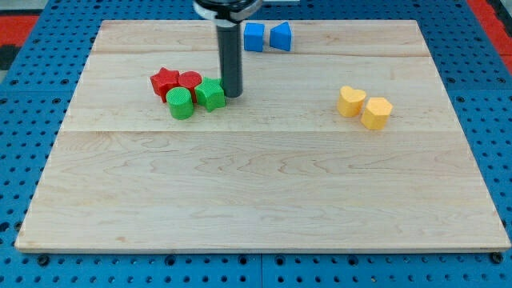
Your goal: Separate the green blocks from the red objects
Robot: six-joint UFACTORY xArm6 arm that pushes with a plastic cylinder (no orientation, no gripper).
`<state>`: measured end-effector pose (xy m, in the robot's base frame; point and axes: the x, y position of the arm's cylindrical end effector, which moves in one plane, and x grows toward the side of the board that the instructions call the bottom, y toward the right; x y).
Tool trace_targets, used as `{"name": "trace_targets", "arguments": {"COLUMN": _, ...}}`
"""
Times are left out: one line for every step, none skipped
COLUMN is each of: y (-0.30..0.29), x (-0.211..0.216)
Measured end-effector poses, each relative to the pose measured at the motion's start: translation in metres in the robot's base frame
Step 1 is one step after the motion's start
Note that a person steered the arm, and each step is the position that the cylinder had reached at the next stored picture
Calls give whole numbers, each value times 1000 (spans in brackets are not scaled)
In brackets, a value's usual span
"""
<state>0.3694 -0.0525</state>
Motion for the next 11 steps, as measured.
{"name": "trace_targets", "arguments": {"y": -33, "x": 15}}
{"name": "trace_targets", "arguments": {"y": -63, "x": 34}}
{"name": "trace_targets", "arguments": {"y": -82, "x": 44}}
{"name": "trace_targets", "arguments": {"y": -60, "x": 46}}
{"name": "trace_targets", "arguments": {"y": -44, "x": 33}}
{"name": "trace_targets", "arguments": {"y": -48, "x": 11}}
{"name": "trace_targets", "arguments": {"y": -57, "x": 1}}
{"name": "trace_targets", "arguments": {"y": -84, "x": 15}}
{"name": "trace_targets", "arguments": {"y": -88, "x": 20}}
{"name": "trace_targets", "arguments": {"y": -88, "x": 24}}
{"name": "trace_targets", "arguments": {"y": -98, "x": 24}}
